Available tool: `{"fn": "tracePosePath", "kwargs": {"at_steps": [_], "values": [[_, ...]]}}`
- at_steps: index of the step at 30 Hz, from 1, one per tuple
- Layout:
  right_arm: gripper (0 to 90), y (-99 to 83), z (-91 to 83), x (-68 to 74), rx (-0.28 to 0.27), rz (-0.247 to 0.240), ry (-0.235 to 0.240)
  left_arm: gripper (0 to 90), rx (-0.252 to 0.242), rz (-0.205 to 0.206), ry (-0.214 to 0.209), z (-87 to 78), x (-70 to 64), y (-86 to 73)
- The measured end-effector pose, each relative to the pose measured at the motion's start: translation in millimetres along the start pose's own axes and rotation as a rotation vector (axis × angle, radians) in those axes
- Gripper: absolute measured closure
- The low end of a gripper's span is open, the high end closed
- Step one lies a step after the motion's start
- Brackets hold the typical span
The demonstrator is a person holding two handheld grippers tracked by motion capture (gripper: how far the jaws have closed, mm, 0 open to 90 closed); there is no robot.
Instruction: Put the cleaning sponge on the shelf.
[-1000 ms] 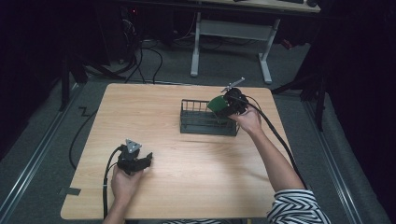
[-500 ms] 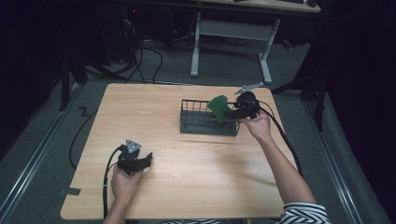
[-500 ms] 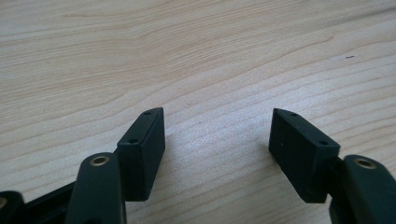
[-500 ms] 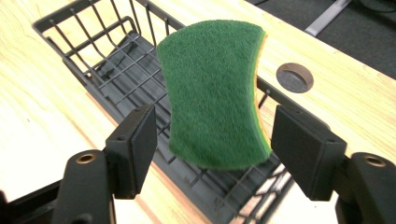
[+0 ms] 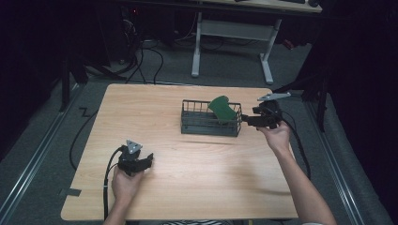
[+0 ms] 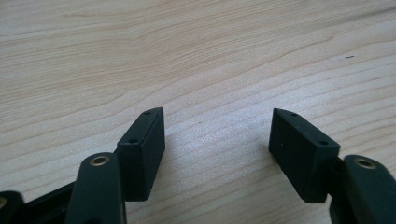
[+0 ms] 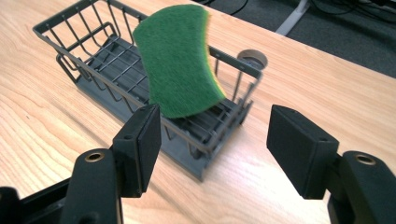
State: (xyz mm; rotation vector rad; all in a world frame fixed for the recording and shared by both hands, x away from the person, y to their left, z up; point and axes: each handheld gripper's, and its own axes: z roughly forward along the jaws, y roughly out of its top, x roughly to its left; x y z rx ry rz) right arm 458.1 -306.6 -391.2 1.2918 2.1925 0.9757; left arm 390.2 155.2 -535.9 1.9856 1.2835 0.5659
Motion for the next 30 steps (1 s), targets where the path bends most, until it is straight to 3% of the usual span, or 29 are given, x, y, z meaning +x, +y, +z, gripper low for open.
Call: {"fn": "tracePosePath", "kwargs": {"at_steps": [12,16,30], "values": [[35.7,-30.3,-36.5,-14.5,-0.049,0.061,-0.027,36.6,0.0,0.0,0.0,0.0,0.1,0.0],[35.8,-46.0,-48.1,-20.0,-0.068,0.101,-0.029,36.6,0.0,0.0,0.0,0.0,0.1,0.0],[35.7,-82.6,-65.5,-21.7,-0.107,0.158,-0.019,36.6,0.0,-0.001,-0.001,0.0,0.1,0.0]]}}
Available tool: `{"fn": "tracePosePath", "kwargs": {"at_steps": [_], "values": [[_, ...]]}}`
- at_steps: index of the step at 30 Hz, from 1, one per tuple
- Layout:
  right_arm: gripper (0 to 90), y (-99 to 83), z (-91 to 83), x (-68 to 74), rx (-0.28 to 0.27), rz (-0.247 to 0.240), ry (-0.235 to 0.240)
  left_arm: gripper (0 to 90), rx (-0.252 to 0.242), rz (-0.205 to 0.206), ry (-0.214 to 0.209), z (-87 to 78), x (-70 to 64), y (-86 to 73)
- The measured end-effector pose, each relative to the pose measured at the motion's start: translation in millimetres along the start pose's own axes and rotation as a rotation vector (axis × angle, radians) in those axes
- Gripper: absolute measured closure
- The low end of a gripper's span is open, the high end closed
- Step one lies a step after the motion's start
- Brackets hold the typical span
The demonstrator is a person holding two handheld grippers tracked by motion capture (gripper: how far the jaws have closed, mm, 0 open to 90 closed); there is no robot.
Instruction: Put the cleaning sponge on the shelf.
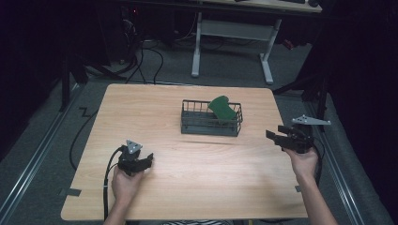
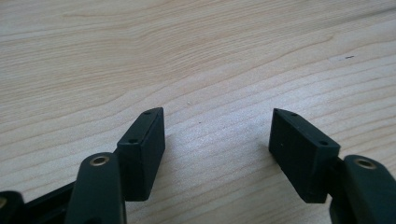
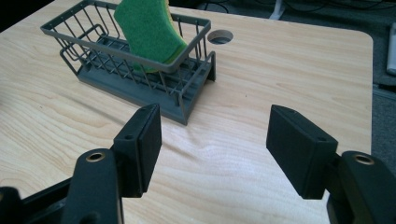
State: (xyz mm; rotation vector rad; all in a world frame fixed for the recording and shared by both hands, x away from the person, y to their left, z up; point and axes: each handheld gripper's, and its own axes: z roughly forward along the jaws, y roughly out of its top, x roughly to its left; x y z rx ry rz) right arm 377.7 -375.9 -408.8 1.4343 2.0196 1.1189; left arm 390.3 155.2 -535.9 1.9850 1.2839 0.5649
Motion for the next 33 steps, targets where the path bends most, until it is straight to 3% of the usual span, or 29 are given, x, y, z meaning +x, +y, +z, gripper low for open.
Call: {"fn": "tracePosePath", "kwargs": {"at_steps": [8,19,30,33], "values": [[35.7,-29.3,-3.0,2.9,0.009,0.001,-0.027,36.5,0.0,0.0,0.0,0.0,-0.1,0.0],[35.7,-63.9,5.2,5.2,0.025,0.044,-0.04,36.5,0.0,0.001,0.001,-0.1,-0.3,-0.1],[35.2,-100.8,35.1,5.1,0.077,0.048,-0.099,36.5,0.0,0.001,0.001,-0.2,-0.5,-0.2],[35.0,-108.8,46.1,7.2,0.119,0.02,-0.137,36.5,0.0,0.001,0.001,-0.2,-0.5,-0.2]]}}
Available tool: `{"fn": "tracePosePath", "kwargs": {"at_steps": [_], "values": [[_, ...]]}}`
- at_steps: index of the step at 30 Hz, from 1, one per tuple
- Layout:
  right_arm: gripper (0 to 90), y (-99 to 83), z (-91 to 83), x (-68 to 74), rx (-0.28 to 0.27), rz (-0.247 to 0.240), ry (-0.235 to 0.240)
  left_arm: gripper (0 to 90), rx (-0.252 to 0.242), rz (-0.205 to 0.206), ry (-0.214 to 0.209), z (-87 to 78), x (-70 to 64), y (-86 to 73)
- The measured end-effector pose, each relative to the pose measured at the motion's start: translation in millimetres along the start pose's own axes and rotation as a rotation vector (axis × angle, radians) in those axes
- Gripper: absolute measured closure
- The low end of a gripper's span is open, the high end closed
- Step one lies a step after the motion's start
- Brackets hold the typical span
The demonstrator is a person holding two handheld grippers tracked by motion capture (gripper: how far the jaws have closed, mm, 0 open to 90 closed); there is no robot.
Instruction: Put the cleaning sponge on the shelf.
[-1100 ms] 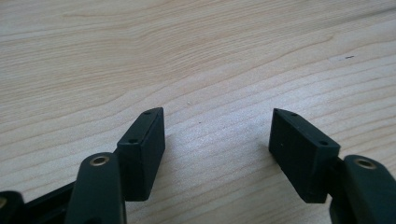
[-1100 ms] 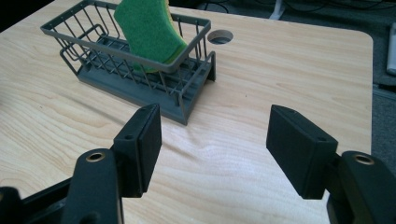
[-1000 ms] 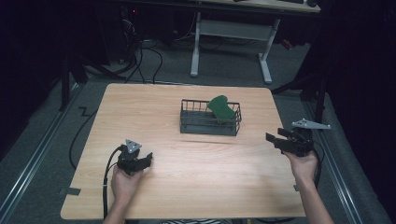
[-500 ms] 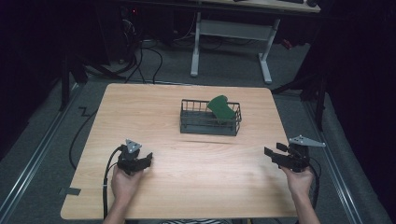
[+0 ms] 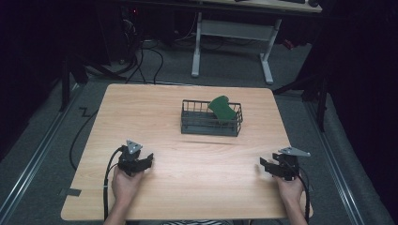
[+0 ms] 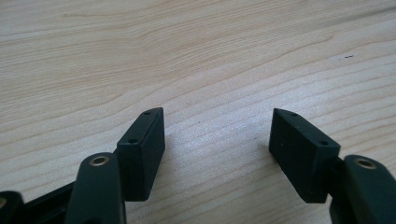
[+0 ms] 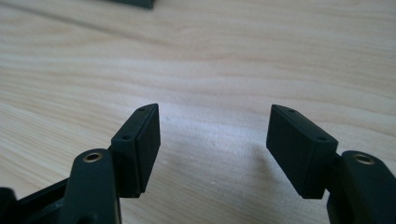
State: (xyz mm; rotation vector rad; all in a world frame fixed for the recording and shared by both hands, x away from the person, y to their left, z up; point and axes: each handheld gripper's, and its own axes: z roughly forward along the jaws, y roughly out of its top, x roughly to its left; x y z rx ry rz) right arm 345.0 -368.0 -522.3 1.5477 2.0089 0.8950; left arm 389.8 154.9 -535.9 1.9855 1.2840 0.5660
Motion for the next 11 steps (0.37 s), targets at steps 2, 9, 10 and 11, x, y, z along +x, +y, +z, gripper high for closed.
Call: {"fn": "tracePosePath", "kwargs": {"at_steps": [2,9,10,11], "values": [[34.9,-3.8,5.2,3.1,0.005,-0.023,-0.016,36.5,0.0,-0.001,0.001,-0.1,-0.1,-0.1],[34.0,-4.8,6.0,5.6,0.0,-0.041,-0.036,36.5,0.0,-0.003,0.004,-0.5,-0.5,-0.5],[34.0,-4.8,6.0,5.6,0.0,-0.041,-0.036,36.5,0.0,-0.003,0.004,-0.5,-0.5,-0.6],[34.0,-4.8,6.0,5.6,0.0,-0.042,-0.037,36.5,0.0,-0.004,0.004,-0.6,-0.4,-0.5]]}}
